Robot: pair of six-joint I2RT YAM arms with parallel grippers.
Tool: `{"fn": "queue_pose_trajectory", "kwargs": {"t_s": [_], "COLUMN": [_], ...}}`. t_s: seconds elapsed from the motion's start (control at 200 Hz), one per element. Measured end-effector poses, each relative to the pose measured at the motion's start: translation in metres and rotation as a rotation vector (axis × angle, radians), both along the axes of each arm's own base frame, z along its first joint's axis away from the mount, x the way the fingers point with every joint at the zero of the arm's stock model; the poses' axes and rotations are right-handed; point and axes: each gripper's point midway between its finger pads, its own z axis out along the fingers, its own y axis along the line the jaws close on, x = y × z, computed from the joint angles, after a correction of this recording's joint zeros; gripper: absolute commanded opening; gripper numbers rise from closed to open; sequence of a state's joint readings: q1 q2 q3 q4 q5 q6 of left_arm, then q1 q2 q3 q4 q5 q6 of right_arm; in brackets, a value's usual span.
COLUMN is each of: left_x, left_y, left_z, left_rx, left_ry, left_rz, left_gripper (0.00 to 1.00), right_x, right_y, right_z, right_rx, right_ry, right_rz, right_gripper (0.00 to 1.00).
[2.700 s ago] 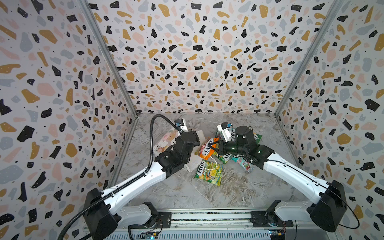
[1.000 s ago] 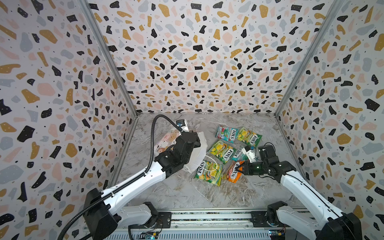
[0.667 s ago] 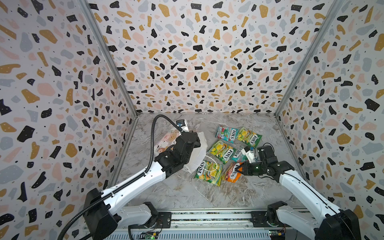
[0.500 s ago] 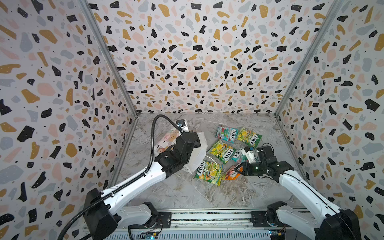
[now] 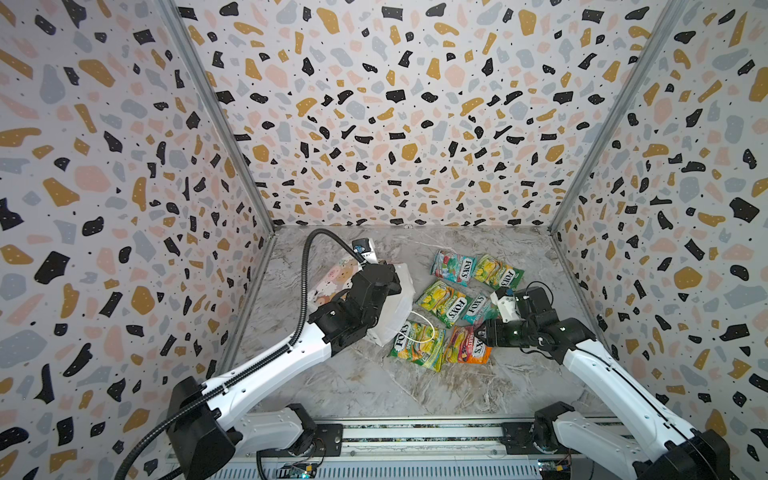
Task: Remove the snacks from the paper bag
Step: 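Lower the orange pack onto the table beside the other packs and release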
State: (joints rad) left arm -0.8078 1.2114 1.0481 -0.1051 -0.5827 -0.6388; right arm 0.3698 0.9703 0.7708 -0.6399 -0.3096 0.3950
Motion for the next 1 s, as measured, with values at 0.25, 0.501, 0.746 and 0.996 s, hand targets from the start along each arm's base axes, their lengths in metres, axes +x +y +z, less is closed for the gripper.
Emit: {"fn": "queue_pose_trajectory", "kwargs": {"t_s": [0.25,0.501,0.746,0.996], "left_x": [0.000,-0.001,-0.002,-0.007], "left_y": [0.000,-0.001,-0.008,-0.010], "left_z": [0.000,0.001,0.011,0.026], "left_rx": [0.000,-0.003,-0.026,-0.063], "left_ry": [0.000,0.000,-0.007,-0.030], "left_rz": [-0.001,-0.007,-0.047,-0.074], "left_gripper": [0.00,0.00,0.00,0.00], "right_x": [0.007,0.009,0.008,-0.010], "right_y": [-0.022,-0.026,-0.002,0.058], "right_z": [0.018,0.023,0.017,0.023], "right_rx": [-0.072,-0.070,0.047,0.290], "right_ry": [-0.095,-0.119,-0.126,-0.097], "right_rz": [-0.097,-0.124,-0.044,0.186], "right_gripper": [0.64,0.64,0.65,0.65]}}
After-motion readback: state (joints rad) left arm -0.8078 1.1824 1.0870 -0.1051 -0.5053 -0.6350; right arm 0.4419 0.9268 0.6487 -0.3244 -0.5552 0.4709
